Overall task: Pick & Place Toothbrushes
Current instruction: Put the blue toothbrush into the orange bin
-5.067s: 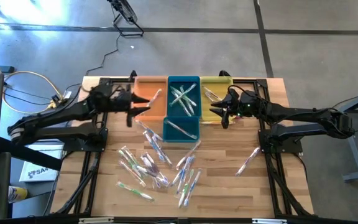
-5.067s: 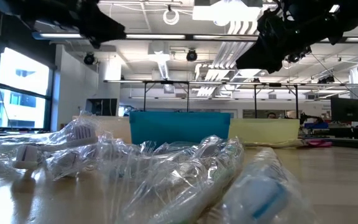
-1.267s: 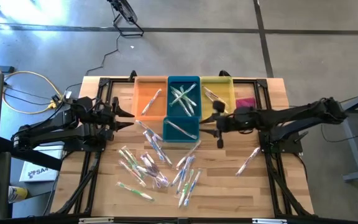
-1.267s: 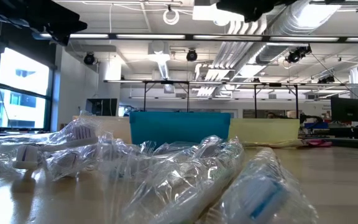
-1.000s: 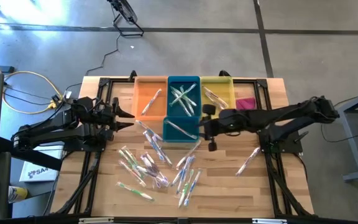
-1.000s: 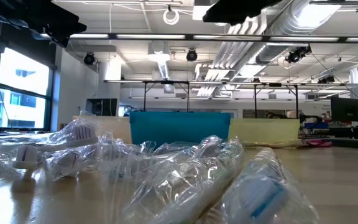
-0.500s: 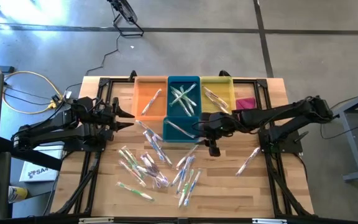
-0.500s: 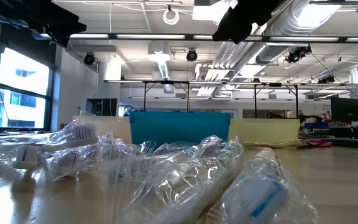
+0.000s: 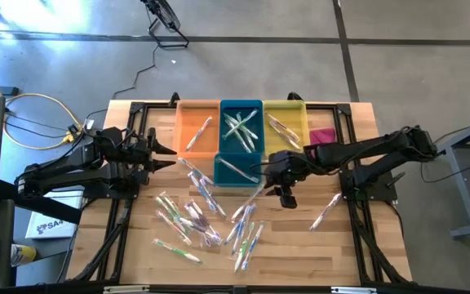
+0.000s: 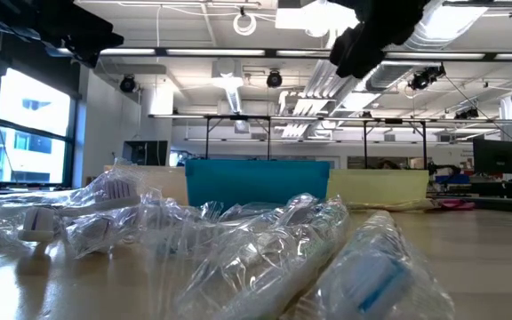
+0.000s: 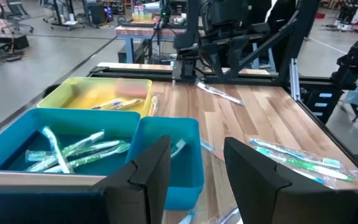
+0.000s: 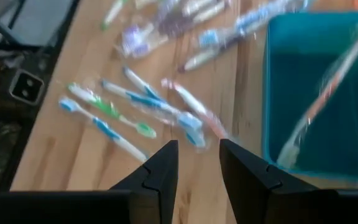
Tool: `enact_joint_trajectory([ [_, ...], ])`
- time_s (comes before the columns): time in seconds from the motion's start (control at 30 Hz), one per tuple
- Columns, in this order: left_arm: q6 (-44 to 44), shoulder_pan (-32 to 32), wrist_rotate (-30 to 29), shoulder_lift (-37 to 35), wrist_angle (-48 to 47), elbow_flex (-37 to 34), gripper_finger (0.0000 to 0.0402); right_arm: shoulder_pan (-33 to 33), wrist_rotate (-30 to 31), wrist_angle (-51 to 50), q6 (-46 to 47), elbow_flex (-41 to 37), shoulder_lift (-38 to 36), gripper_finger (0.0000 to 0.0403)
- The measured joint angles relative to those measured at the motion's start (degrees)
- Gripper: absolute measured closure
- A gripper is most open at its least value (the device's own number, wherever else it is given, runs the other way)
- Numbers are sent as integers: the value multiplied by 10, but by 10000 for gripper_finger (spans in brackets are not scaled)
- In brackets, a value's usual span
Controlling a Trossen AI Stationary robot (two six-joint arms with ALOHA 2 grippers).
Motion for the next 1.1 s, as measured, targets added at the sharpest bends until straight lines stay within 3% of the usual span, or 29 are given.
enact_joint_trajectory([
  [0.33,1,0,0,0,0,0,254,-17,-4,81,-110,0,0,292],
  [0.6,1,0,0,0,0,0,254,-15,-109,171,-119,0,6,292],
  [1.1,4,0,0,0,0,0,254,26,-102,179,-120,0,117,292],
])
